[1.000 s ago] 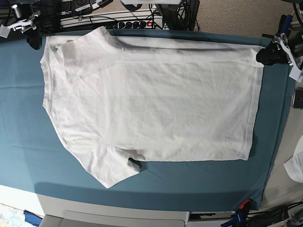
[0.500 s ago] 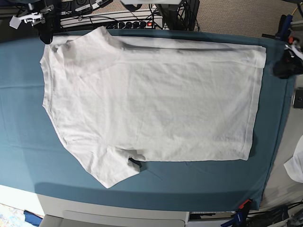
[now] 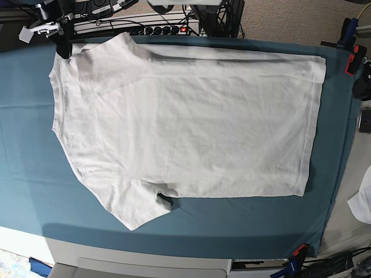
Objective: Fold the T-shirt properly
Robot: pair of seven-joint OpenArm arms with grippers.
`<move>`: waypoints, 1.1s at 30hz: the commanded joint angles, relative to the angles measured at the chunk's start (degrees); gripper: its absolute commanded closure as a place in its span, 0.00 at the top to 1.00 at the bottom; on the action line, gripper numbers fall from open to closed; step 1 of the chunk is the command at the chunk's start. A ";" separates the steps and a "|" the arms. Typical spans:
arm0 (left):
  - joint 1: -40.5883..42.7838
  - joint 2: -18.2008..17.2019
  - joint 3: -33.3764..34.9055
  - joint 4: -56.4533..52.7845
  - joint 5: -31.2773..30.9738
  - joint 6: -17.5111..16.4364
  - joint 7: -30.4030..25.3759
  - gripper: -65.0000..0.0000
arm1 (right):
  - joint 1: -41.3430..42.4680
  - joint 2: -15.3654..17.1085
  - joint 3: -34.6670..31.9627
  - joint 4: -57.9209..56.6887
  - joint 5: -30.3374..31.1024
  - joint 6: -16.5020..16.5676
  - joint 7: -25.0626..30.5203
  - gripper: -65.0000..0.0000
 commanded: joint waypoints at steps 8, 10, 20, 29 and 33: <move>0.15 -1.29 -0.55 0.83 -0.98 -0.30 -1.14 0.32 | -0.44 -1.92 -3.28 0.85 -5.18 0.76 3.82 0.00; 0.15 -1.29 -0.55 0.83 -0.98 -0.30 -1.14 0.32 | -0.46 -2.25 -4.50 0.85 -6.47 0.76 3.85 0.00; 0.15 -1.29 -0.55 0.83 -0.57 -0.30 -1.38 0.32 | -0.42 -2.95 -4.96 3.32 -6.69 0.76 4.92 0.00; 0.15 -1.29 -0.55 0.83 -0.55 -0.30 -1.51 0.32 | 1.31 -2.95 -6.84 4.72 -7.52 0.76 5.31 0.00; 0.15 -1.29 -0.55 0.83 -0.52 -0.30 -1.51 0.32 | 3.76 -2.97 -11.61 4.72 -10.27 0.76 5.60 0.00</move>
